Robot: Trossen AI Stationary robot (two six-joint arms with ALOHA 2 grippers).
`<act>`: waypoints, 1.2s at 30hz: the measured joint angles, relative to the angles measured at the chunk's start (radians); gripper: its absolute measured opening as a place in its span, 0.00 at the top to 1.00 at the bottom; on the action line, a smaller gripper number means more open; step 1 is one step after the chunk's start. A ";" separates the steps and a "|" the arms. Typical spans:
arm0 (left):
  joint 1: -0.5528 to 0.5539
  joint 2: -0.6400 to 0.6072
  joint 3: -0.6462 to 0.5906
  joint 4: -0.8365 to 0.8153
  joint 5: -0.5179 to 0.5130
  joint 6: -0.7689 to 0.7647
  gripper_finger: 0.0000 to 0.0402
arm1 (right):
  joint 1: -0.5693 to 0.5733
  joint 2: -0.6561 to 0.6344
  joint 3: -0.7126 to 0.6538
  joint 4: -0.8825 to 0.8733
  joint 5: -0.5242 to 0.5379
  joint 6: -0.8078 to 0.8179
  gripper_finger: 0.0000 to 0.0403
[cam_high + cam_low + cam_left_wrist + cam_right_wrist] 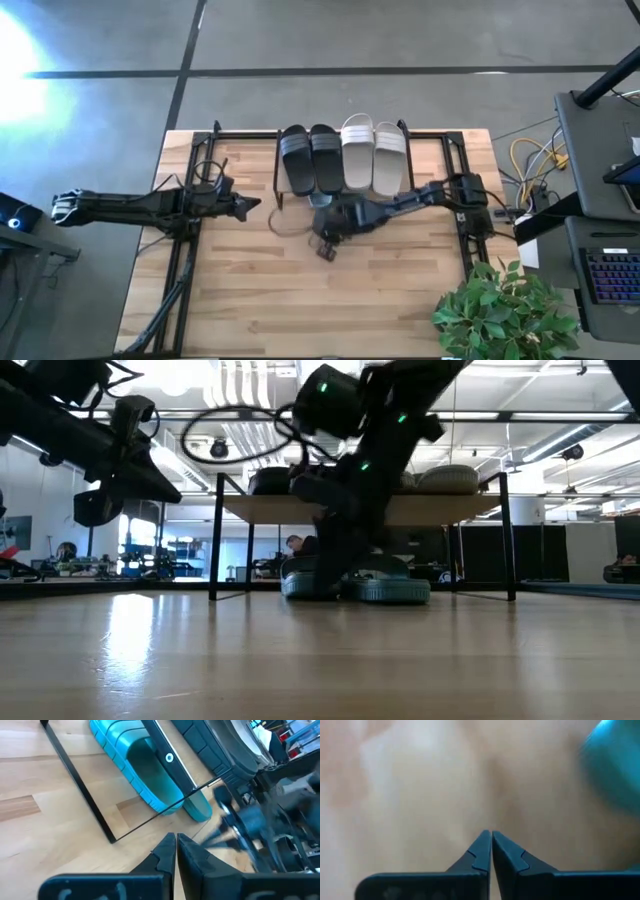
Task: Pick and place slides into the shelf
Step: Adjust the green slides, then return to Home Position
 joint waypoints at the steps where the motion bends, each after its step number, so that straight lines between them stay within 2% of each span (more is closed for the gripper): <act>1: 0.000 0.003 0.000 0.000 0.000 0.000 1.00 | 0.018 -0.006 0.000 -0.035 0.003 0.033 0.98; 6: 0.000 0.010 0.000 0.000 0.000 0.007 1.00 | 0.095 -0.010 -0.010 -0.273 0.130 0.283 0.98; 9: 0.000 0.010 0.000 0.001 0.000 0.008 1.00 | 0.112 -0.012 -0.035 -0.271 0.175 0.309 0.98; 13: 0.000 0.010 0.000 0.001 0.000 0.009 1.00 | 0.102 -0.013 -0.042 -0.271 0.207 0.303 0.98; 18: -0.005 0.010 0.000 0.003 0.000 0.006 1.00 | 0.060 -0.008 -0.047 -0.226 0.426 0.159 0.98; 21: -0.007 0.011 0.000 0.003 0.000 0.002 1.00 | 0.021 -0.008 -0.047 -0.179 0.441 0.075 0.98; 24: -0.011 0.010 0.000 0.011 0.000 0.000 1.00 | -0.004 -0.008 -0.047 -0.172 0.416 0.061 0.98; 27: -0.022 0.011 0.002 0.041 0.004 -0.001 1.00 | 0.001 -0.021 -0.047 -0.173 0.301 0.061 0.98; 34: -0.073 0.041 0.003 0.203 0.003 0.000 1.00 | 0.177 -0.130 -0.046 -0.090 0.019 0.063 0.98; 36: -0.100 0.066 0.003 0.257 -0.001 0.000 1.00 | 0.220 -0.186 -0.046 -0.020 -0.021 0.079 0.98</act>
